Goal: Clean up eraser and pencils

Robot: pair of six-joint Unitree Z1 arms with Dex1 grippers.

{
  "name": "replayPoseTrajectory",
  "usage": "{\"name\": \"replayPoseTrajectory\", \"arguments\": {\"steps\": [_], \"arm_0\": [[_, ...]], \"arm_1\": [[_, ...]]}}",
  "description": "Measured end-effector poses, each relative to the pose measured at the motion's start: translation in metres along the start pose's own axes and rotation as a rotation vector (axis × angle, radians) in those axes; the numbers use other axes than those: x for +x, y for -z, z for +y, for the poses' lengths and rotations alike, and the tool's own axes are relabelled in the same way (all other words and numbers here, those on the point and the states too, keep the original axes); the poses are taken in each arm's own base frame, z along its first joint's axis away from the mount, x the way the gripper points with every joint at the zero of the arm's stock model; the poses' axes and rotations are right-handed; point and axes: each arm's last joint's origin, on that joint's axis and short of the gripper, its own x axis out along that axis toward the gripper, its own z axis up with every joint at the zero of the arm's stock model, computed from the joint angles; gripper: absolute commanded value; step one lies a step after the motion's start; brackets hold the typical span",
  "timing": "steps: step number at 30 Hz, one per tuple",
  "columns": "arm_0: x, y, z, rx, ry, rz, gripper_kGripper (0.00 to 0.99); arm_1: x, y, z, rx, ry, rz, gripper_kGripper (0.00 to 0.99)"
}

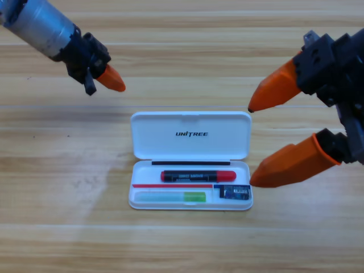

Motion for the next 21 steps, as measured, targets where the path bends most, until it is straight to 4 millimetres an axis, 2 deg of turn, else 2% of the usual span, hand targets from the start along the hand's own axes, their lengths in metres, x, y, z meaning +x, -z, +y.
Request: {"name": "replayPoseTrajectory", "arguments": {"steps": [4, 12, 21], "arm_0": [[0.007, 0.004, 0.013, -0.032, 0.074, -0.023, 0.000], [0.040, 0.012, 0.021, -0.044, 0.282, 0.017, 0.000], [0.059, -0.010, 0.015, -0.039, 0.418, 0.055, 0.000]], "arm_1": [[0.000, 0.000, 0.001, 0.000, -0.011, -0.004, 0.959], [0.000, 0.000, 0.001, 0.000, -0.021, -0.008, 0.959], [0.000, 0.000, 0.001, 0.000, -0.021, -0.008, 0.959]]}}
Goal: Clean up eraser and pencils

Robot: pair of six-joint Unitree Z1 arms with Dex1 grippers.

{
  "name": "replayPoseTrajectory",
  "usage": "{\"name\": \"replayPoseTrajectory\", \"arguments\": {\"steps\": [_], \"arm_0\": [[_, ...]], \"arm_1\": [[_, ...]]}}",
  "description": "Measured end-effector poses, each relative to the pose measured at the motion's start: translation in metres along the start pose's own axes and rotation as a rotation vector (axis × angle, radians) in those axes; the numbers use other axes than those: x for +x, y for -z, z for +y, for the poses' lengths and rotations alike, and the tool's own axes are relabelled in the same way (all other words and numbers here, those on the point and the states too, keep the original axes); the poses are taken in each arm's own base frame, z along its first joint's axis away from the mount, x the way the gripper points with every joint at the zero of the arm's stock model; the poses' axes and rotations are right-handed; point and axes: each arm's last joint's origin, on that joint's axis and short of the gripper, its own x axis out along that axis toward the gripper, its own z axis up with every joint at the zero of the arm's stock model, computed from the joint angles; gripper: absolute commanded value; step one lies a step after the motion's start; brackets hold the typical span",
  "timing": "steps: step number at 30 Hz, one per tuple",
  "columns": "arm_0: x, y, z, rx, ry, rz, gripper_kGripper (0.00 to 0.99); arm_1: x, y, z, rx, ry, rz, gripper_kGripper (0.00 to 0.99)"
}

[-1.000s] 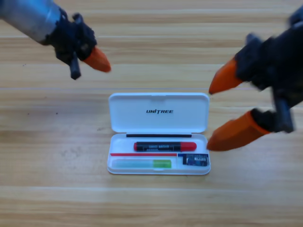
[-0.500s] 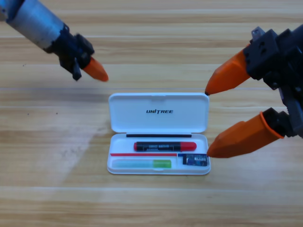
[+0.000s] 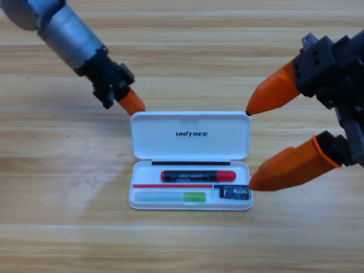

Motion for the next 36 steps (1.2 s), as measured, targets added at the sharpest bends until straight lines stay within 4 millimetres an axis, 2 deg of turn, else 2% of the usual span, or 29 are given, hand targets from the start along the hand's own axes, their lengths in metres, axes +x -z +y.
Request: {"name": "replayPoseTrajectory", "arguments": {"steps": [7, 18, 31, 36], "arm_0": [[0.022, -0.016, -0.013, 0.034, 0.088, 0.021, 0.000], [0.039, -0.038, -0.038, 0.087, 0.145, 0.041, 0.000], [0.070, -0.051, -0.075, 0.158, 0.107, 0.187, 0.000], [0.070, -0.052, -0.091, 0.196, 0.052, 0.214, 0.000]], "arm_1": [[0.000, 0.000, 0.000, 0.000, 0.000, 0.000, 0.959], [0.002, 0.000, -0.001, 0.002, -0.002, 0.005, 0.959], [0.002, 0.000, -0.001, 0.002, -0.004, 0.005, 0.959], [0.002, 0.000, -0.001, 0.002, -0.004, 0.005, 0.959]]}}
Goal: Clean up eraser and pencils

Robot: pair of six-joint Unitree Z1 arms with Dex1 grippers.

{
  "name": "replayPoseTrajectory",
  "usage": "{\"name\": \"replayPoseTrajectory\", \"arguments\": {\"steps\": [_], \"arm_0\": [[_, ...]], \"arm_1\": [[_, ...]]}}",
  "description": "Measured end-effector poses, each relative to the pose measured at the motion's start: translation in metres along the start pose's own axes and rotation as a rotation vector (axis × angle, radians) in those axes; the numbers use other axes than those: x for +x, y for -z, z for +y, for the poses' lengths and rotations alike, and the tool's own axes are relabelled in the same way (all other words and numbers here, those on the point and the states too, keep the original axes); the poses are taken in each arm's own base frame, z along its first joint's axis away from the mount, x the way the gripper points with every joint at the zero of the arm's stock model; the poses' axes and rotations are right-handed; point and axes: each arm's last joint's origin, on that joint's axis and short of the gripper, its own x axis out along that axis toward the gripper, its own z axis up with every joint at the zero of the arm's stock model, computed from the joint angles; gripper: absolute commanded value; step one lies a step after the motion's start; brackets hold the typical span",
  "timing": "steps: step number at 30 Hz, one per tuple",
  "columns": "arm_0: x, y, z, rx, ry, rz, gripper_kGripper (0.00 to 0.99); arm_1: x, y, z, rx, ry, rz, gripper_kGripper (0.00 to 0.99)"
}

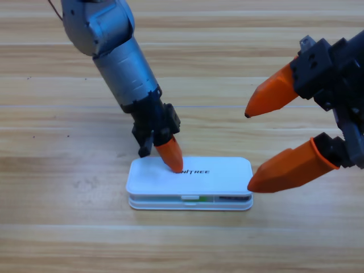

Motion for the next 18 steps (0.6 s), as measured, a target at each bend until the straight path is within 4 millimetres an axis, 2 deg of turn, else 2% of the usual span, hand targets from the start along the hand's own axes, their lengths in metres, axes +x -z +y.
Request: {"name": "replayPoseTrajectory", "arguments": {"steps": [18], "arm_0": [[0.013, -0.011, -0.050, 0.068, -0.187, 0.104, 0.000]], "arm_1": [[0.004, 0.000, -0.001, 0.004, -0.011, 0.006, 0.959]]}}
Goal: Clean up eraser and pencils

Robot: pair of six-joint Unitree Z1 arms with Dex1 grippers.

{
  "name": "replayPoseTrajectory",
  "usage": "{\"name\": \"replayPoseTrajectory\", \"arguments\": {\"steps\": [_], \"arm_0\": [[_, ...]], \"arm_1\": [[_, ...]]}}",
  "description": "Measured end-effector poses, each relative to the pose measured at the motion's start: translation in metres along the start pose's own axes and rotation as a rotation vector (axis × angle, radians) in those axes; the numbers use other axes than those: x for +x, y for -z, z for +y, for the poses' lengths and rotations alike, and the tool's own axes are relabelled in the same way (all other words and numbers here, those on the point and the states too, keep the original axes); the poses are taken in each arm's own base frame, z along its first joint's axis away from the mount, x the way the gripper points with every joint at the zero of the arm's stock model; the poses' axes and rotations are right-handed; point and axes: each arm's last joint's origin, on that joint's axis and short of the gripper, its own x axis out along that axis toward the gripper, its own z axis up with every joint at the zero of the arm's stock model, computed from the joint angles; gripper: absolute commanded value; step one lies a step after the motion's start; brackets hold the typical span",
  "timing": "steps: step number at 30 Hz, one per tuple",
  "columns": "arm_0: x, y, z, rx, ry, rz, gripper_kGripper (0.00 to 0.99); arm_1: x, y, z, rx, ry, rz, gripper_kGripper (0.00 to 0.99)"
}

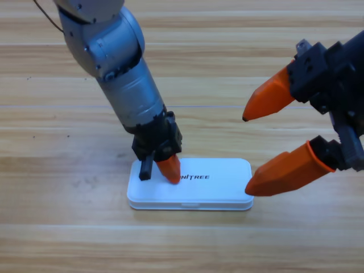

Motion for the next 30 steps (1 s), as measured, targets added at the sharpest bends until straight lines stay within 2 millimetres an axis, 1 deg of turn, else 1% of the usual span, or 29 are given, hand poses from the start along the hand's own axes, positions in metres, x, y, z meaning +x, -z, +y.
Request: {"name": "replayPoseTrajectory", "arguments": {"steps": [5, 8, 10, 12, 14, 16, 18, 20, 21, 23, 24, 26, 27, 28, 29, 30], "arm_0": [[0.001, -0.001, -0.019, 0.042, -0.081, 0.015, 0.000], [0.001, -0.002, -0.024, 0.046, -0.101, 0.022, 0.000], [-0.003, -0.004, -0.028, 0.045, -0.110, 0.032, 0.000], [-0.012, -0.004, -0.036, 0.039, -0.107, 0.053, 0.000], [-0.037, -0.009, -0.045, 0.038, -0.117, 0.043, 0.000], [-0.074, -0.016, -0.056, 0.051, -0.163, -0.022, 0.000], [-0.114, -0.017, -0.074, 0.068, -0.194, -0.106, 0.000], [-0.144, -0.012, -0.094, 0.077, -0.184, -0.183, 0.000], [-0.157, -0.010, -0.103, 0.069, -0.178, -0.218, 0.000], [-0.174, -0.006, -0.117, 0.019, -0.174, -0.269, 0.000], [-0.181, -0.004, -0.123, -0.004, -0.175, -0.285, 0.000], [-0.183, -0.001, -0.128, -0.025, -0.165, -0.291, 0.000], [-0.181, 0.000, -0.129, -0.029, -0.142, -0.294, 0.328], [-0.178, 0.001, -0.130, -0.030, -0.117, -0.294, 0.727], [-0.175, 0.002, -0.131, -0.031, -0.100, -0.291, 0.959], [-0.172, 0.002, -0.131, -0.030, -0.090, -0.286, 0.990]], "arm_1": [[0.010, 0.000, -0.004, 0.010, -0.009, 0.022, 0.959], [0.010, 0.000, -0.004, 0.012, -0.009, 0.024, 0.959], [0.010, 0.000, -0.004, 0.012, -0.009, 0.024, 0.959], [0.010, 0.000, -0.004, 0.012, -0.009, 0.024, 0.959], [0.010, 0.000, -0.004, 0.012, -0.009, 0.024, 0.959], [0.010, 0.000, -0.004, 0.014, -0.009, 0.024, 0.959], [0.010, 0.000, -0.004, 0.015, -0.009, 0.024, 0.959], [0.010, 0.000, -0.004, 0.015, -0.009, 0.024, 0.959], [0.010, 0.000, -0.004, 0.016, -0.009, 0.024, 0.959], [0.010, 0.000, -0.004, 0.016, -0.009, 0.024, 0.962], [0.010, 0.000, -0.004, 0.016, -0.009, 0.024, 0.966], [0.010, 0.000, -0.004, 0.019, -0.009, 0.024, 0.973], [0.010, 0.000, -0.004, 0.021, -0.009, 0.024, 0.973], [0.010, 0.000, -0.004, 0.023, -0.009, 0.024, 0.974], [0.010, 0.000, -0.004, 0.024, -0.009, 0.024, 0.974], [0.010, 0.000, -0.004, 0.026, -0.009, 0.024, 0.974]]}}
